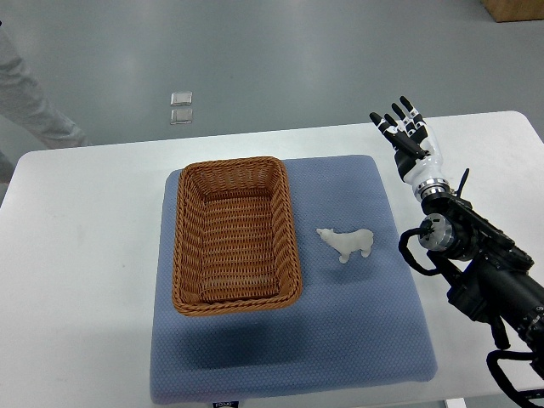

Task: Place white bear in brown basket with right hand

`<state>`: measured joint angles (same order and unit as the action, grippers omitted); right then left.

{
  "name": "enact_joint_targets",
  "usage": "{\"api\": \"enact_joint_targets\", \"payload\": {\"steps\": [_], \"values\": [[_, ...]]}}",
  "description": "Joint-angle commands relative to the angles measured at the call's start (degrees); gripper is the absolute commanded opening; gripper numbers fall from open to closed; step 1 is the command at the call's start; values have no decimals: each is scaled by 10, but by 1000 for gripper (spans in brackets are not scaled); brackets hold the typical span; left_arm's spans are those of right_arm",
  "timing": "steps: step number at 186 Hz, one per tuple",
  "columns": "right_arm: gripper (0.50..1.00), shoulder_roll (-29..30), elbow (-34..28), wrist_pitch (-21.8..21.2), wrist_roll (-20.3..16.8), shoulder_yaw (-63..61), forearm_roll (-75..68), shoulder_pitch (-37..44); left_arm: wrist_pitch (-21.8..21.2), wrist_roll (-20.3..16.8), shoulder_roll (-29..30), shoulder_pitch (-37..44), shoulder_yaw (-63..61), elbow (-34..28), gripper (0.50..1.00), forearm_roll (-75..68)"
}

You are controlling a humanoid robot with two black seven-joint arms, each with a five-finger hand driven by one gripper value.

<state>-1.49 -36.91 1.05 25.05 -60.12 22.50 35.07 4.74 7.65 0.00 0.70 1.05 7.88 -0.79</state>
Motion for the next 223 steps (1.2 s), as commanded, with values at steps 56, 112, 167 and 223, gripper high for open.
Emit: {"api": "enact_joint_targets", "payload": {"steps": [56, 112, 167, 223], "values": [[924, -1, 0, 0, -1, 0, 0, 1, -6, 0, 0, -1, -1, -1, 1000, 0], [924, 4, 0, 0, 0, 0, 0, -2, -8, -1, 0, -8, 4, 4, 1000, -1], [924, 4, 0, -1, 0, 2, 0, -2, -8, -1, 0, -7, 1, -1, 1000, 0], [924, 0, 0, 0, 0, 6, 0, -1, -8, -1, 0, -8, 2, 1, 1000, -1]]}}
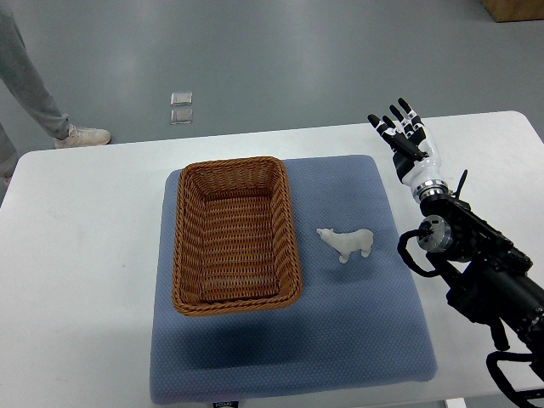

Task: Place white bear in brown basket with right hand

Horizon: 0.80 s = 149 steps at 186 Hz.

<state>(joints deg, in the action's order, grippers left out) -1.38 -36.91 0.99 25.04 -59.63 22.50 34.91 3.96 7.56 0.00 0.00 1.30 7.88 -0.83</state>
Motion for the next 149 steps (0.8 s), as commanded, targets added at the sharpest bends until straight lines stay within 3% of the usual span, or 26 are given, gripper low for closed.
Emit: {"api": "enact_joint_targets", "payload": {"steps": [1, 149], "values": [[924, -1, 0, 1, 0, 1, 0, 1, 0, 0, 0, -1, -1, 0, 1000, 0], [924, -21, -12, 3, -3, -1, 1, 7, 0, 0, 0, -1, -2, -1, 1000, 0]]}}
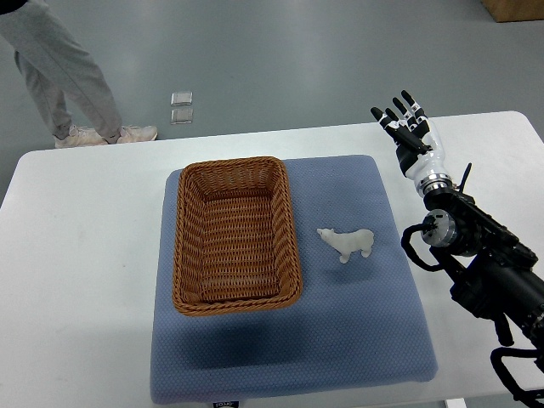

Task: Place white bear in brown basket with right hand

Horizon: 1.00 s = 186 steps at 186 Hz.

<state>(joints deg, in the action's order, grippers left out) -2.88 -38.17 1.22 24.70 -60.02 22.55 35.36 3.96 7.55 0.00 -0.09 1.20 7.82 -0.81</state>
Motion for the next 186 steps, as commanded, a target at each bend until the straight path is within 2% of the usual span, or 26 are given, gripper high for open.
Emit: {"api": "enact_joint_targets", "payload": {"steps": [1, 46, 68, 87, 141, 186], "values": [[924, -7, -1, 2, 0, 3, 0, 2, 0, 0, 0, 0, -1, 0, 1000, 0], [921, -36, -16, 5, -5, 19, 14, 15, 0, 0, 0, 0, -1, 0, 1000, 0], [921, -55, -43, 29, -6, 70, 46, 35, 0, 0, 0, 0, 0, 0, 1000, 0], [921, -60, -44, 32, -6, 103, 85, 57, 0, 0, 0, 0, 0, 0, 1000, 0], [921, -130, -86, 6, -19, 202, 217, 85, 0, 0, 0, 0, 0, 0, 1000, 0], [921, -232, -179, -36, -30, 331, 306, 132, 0, 0, 0, 0, 1, 0, 1000, -1]]}}
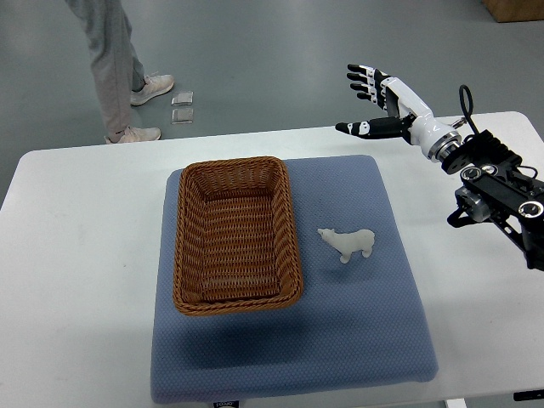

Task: Place white bear in brown basket with right hand
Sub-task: 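Swing the right hand over the mat toward the white polar bear, then lower the right hand around the polar bear and close the fingers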

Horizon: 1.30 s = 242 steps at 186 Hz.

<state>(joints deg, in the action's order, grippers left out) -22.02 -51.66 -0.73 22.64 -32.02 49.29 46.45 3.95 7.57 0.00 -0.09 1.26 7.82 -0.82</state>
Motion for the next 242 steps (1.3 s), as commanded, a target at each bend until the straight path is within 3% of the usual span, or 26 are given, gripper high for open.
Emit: {"api": "enact_joint_targets", "payload": {"steps": [1, 33, 56, 91, 107, 133, 158, 197, 242], "values": [[921, -41, -44, -16, -9, 51, 39, 21, 0, 0, 0, 0, 1, 0, 1000, -1], [921, -110, -115, -59, -14, 116, 130, 59, 0, 0, 0, 0, 1, 0, 1000, 0], [921, -152, -152, -116, -15, 140, 230, 86, 0, 0, 0, 0, 1, 0, 1000, 0], [921, -192, -187, -196, -14, 142, 329, 100, 0, 0, 0, 0, 1, 0, 1000, -1], [921, -196, -204, -213, -14, 142, 355, 102, 0, 0, 0, 0, 1, 0, 1000, 0], [919, -188, -221, -212, -16, 140, 360, 101, 0, 0, 0, 0, 1, 0, 1000, -1], [919, -174, -222, -210, -43, 139, 359, 94, 0, 0, 0, 0, 1, 0, 1000, -1], [919, -161, -221, -206, -44, 140, 361, 69, 0, 0, 0, 0, 1, 0, 1000, 0], [915, -145, -219, -180, -73, 141, 377, 45, 0, 0, 0, 0, 1, 0, 1000, -1]]}}
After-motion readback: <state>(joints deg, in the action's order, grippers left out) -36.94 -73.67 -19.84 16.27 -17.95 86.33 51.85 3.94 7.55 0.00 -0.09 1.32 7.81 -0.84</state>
